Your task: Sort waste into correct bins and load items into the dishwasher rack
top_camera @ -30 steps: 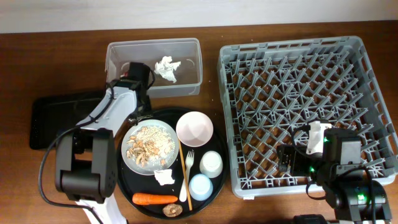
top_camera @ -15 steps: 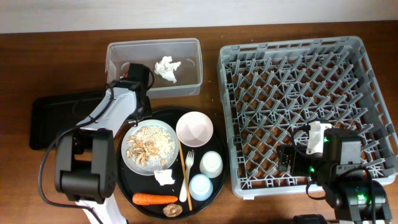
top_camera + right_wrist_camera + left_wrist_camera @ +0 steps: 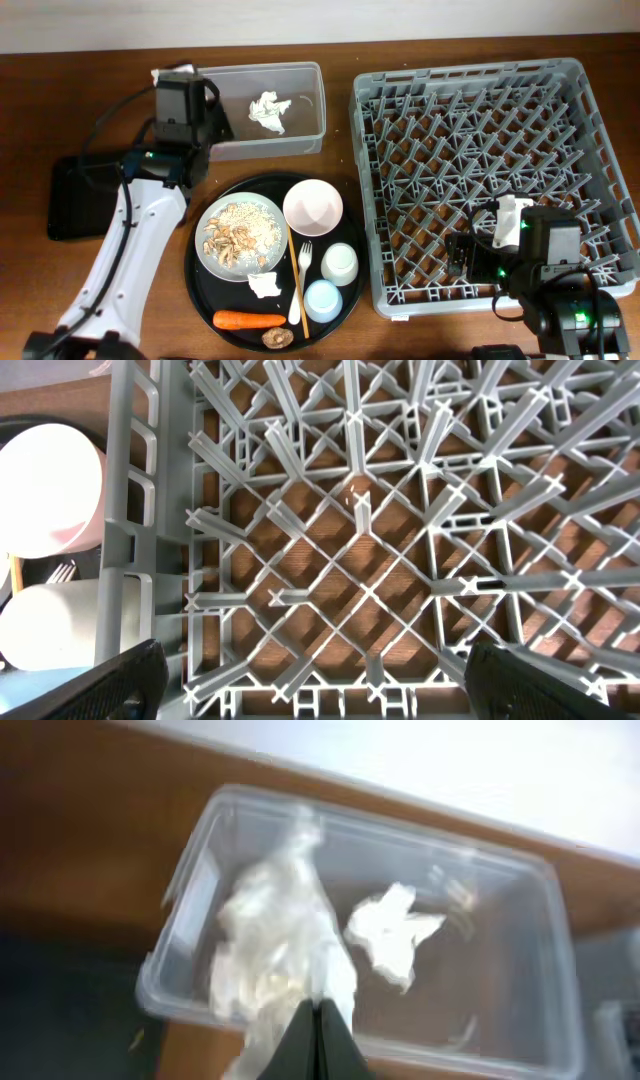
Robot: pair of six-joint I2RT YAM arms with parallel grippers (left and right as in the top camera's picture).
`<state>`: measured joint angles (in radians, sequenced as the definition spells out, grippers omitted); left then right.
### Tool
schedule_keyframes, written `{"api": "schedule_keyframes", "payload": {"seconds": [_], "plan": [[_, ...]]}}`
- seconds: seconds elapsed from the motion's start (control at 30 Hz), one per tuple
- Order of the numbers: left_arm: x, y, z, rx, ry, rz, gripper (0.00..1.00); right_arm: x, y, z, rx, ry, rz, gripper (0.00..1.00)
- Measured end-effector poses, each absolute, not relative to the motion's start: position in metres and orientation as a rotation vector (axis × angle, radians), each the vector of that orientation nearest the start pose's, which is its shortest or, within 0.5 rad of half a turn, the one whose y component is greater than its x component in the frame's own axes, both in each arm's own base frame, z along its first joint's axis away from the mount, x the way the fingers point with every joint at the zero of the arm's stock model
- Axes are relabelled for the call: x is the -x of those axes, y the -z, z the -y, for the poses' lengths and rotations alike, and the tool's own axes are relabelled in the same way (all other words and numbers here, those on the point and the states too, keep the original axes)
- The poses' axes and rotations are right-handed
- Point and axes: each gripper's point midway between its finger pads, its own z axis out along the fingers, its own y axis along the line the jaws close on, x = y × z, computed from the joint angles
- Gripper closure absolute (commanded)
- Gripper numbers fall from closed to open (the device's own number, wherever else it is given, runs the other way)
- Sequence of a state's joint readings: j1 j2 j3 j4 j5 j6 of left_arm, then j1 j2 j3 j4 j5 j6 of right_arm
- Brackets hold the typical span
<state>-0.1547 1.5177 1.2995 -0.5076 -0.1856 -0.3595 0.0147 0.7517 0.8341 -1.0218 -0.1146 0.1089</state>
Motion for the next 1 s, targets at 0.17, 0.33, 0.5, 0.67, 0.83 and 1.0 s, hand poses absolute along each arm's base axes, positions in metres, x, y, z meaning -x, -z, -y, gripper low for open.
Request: {"api": "schedule_keyframes", "payload": {"seconds": [0.17, 0.33, 0.5, 0.67, 0.83, 1.0], "plan": [[-0.48, -0.182, 0.043, 0.324, 0.062, -2.251, 0.29, -0.211, -0.176, -0.023, -0.072, -0.195, -2.509, 0.02], [-0.475, -0.155, 0.047, 0.263, 0.042, -2.348, 0.2, -0.211, -0.177, -0.023, -0.071, -0.195, -2.508, 0.02], [-0.379, -0.184, 0.056, 0.178, 0.145, -2.577, 0.01, -0.211, -0.176, -0.023, -0.072, -0.195, -2.511, 0.02], [-0.271, -0.148, 0.075, 0.155, 0.299, -3.017, 0.06, -0.211, -0.177, -0.023, -0.071, -0.195, -2.509, 0.02], [-0.22, -0.096, 0.1, 0.049, 0.312, -3.203, 0.08, -0.211, -0.177, -0.023, -0.071, -0.195, -2.508, 0.02], [-0.186, -0.05, 0.105, 0.078, 0.278, -3.287, 0.47, -0.211, -0.177, -0.023, -0.071, -0.195, -2.508, 0.02]]}}
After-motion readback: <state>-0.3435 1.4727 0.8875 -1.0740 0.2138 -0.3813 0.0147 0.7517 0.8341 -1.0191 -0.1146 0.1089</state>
